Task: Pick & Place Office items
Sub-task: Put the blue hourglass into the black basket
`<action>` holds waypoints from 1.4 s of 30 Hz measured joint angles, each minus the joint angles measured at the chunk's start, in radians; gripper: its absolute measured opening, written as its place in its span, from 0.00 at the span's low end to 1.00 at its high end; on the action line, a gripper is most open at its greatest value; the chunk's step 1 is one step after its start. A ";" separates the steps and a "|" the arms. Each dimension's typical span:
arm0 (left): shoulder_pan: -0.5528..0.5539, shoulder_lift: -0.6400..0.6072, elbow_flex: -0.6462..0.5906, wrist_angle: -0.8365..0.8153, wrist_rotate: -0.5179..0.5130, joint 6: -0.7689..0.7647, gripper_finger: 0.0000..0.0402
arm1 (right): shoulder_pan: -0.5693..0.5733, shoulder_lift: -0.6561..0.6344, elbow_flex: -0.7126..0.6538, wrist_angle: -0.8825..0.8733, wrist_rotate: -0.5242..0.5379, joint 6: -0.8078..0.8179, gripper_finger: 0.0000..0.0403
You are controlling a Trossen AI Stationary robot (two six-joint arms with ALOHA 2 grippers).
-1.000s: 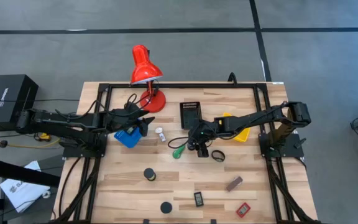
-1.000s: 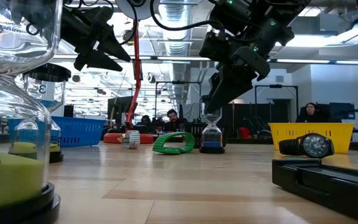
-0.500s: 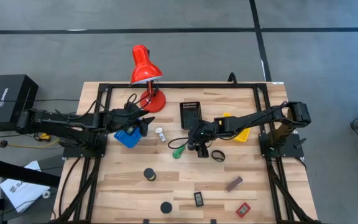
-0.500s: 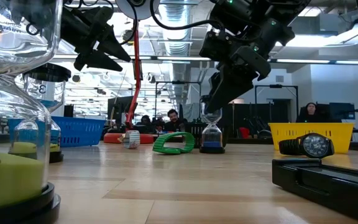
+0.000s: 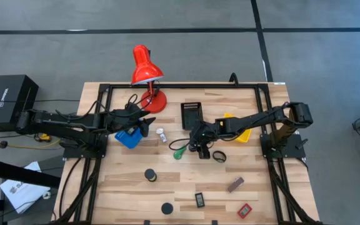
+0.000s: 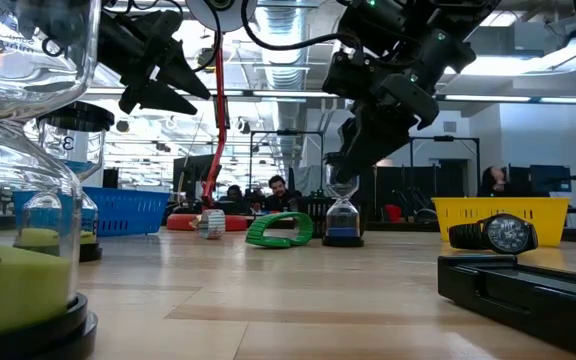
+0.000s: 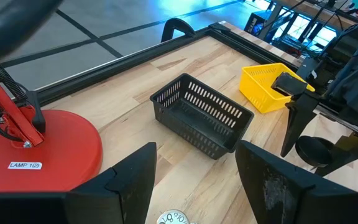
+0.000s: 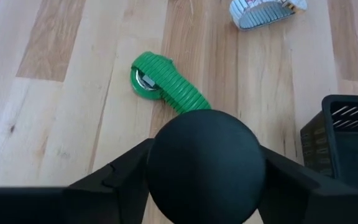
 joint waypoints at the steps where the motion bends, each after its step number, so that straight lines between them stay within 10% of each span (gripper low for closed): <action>1: 0.000 0.000 0.000 0.000 0.000 0.000 0.53 | 0.000 0.000 0.000 0.001 0.000 -0.003 0.57; 33: 0.000 0.000 0.000 0.009 0.000 -0.001 0.53 | 0.007 0.000 0.000 -0.002 0.001 -0.020 0.55; 42: -0.075 0.000 0.001 0.055 0.082 0.244 0.53 | 0.003 0.000 0.000 -0.002 0.001 0.013 0.48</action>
